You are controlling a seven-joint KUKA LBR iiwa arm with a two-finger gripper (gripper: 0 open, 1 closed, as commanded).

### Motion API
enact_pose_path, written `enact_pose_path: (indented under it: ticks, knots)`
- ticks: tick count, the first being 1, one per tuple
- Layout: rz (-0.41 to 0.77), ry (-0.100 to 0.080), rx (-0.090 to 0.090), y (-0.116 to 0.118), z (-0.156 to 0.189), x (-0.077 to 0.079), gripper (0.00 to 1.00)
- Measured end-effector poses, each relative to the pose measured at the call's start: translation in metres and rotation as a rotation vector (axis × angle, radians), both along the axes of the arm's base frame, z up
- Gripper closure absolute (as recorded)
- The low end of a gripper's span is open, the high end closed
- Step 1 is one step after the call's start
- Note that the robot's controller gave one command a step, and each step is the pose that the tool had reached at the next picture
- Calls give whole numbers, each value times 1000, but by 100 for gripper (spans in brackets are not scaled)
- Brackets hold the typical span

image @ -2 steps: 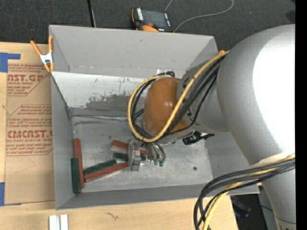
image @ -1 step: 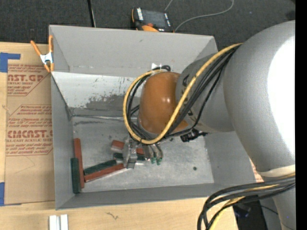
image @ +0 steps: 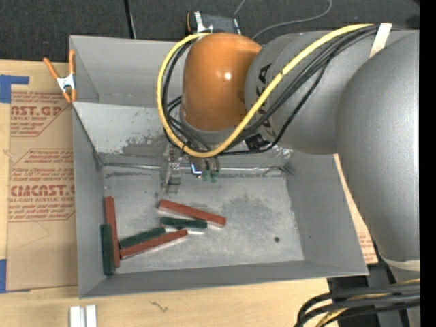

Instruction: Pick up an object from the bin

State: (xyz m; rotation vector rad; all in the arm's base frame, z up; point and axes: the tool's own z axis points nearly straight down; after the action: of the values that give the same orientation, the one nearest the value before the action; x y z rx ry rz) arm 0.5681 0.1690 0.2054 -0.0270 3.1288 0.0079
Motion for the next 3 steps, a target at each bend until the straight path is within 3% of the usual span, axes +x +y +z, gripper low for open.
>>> enact_pose_path:
  ticks: [1,2,3]
  knots:
    - [-2,12,-5,-2,-5,-3,0]
    - [196,20,-7,36,-134,-73,0]
    - [194,13,-6,36,-129,-70,100]
